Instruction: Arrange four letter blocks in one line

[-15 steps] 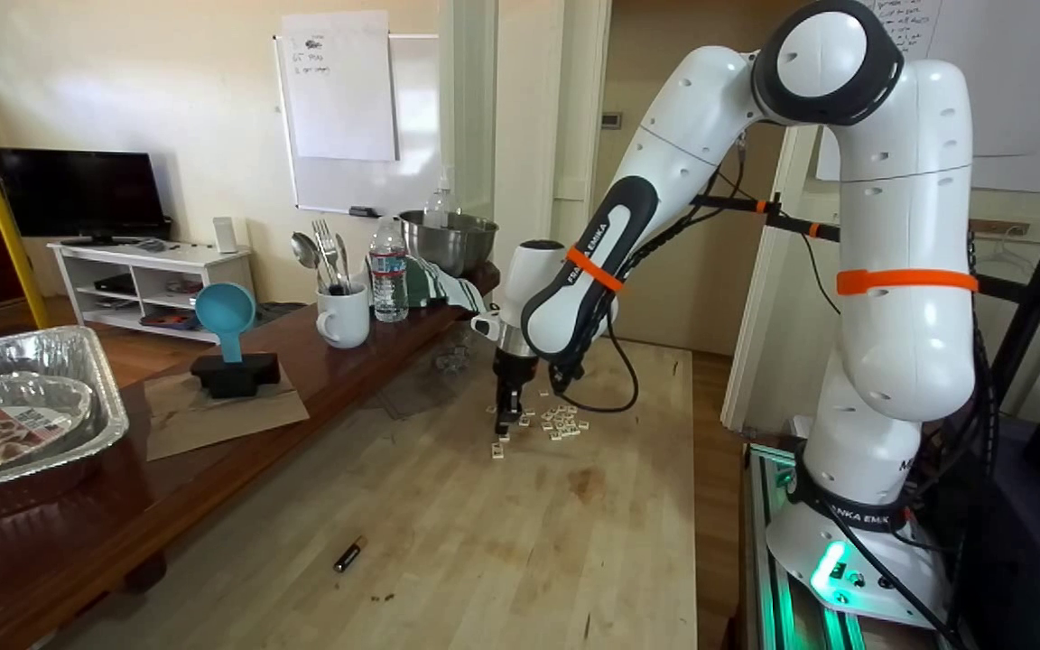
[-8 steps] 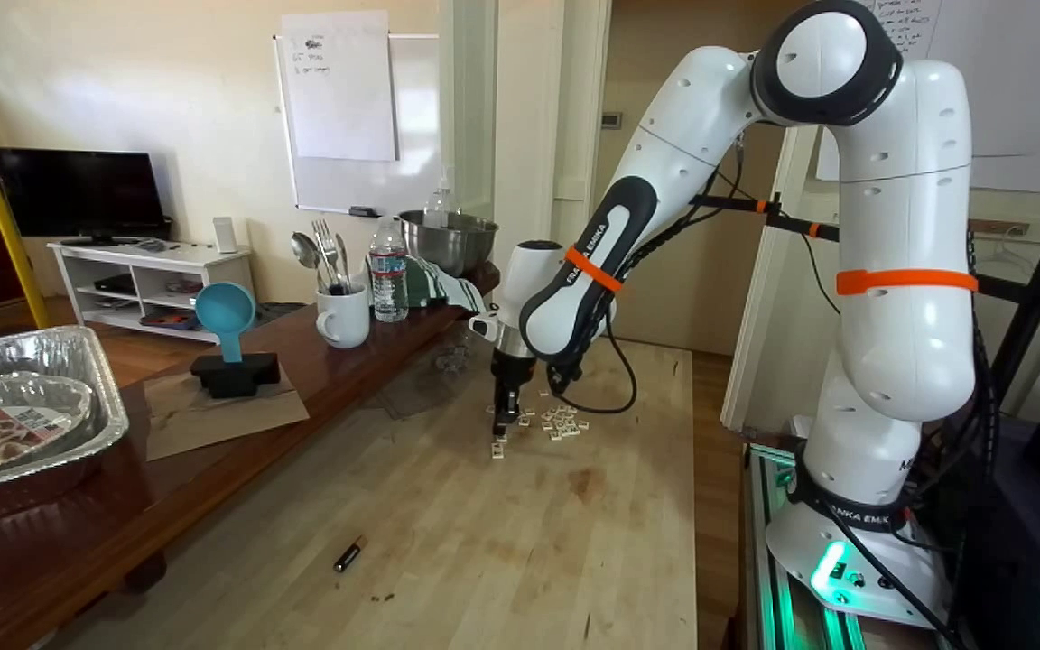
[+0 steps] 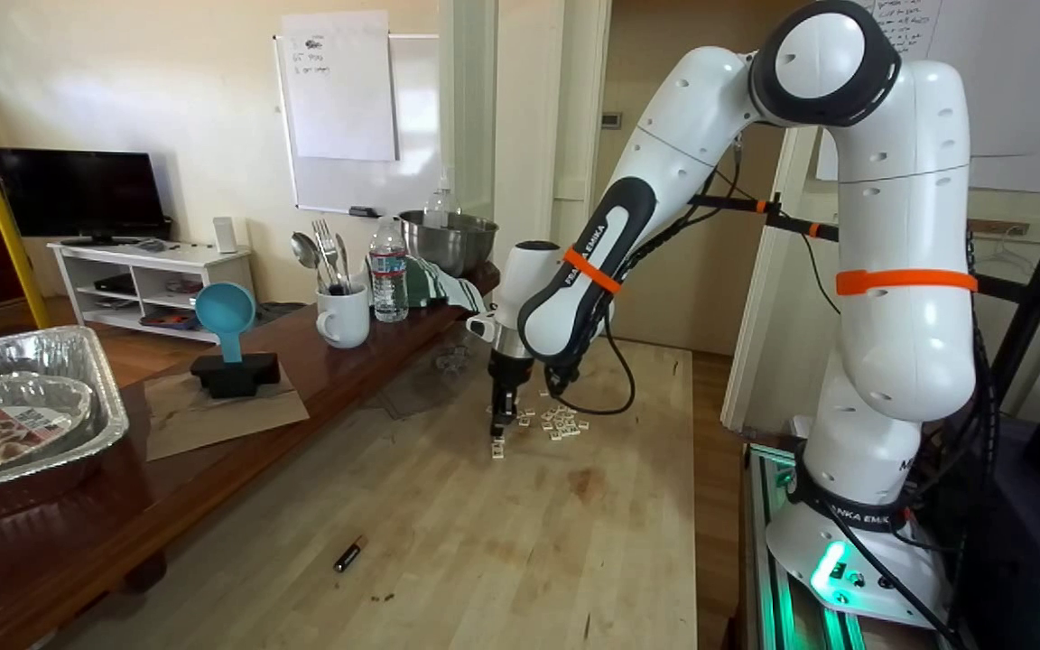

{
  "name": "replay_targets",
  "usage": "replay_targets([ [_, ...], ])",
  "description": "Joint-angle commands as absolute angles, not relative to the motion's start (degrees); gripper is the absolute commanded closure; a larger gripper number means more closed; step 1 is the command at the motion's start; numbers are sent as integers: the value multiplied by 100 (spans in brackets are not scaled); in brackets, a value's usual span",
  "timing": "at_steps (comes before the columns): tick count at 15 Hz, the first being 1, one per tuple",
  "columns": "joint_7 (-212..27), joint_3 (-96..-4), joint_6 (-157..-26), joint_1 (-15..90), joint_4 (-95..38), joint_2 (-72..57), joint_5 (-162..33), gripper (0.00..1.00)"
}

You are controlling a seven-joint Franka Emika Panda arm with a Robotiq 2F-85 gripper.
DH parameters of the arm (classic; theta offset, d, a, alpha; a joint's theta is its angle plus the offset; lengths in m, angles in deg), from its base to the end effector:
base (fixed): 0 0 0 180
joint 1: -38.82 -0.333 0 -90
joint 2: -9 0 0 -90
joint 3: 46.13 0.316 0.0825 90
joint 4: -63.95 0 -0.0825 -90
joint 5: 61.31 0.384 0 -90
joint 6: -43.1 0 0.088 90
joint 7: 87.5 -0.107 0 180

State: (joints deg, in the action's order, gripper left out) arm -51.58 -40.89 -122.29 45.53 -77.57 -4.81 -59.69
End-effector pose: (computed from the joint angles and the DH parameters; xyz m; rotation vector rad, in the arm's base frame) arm 0.4961 -0.0131 0.2161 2.9772 0.8722 0.2752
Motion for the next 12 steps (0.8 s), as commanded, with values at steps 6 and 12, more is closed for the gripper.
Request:
replay_targets([
  [6,-5379,-4026,-12426,4514,-7674,-760,-6153,100],
  [12,-5316,-4002,-12384,4516,-7673,-775,-6256,100],
])
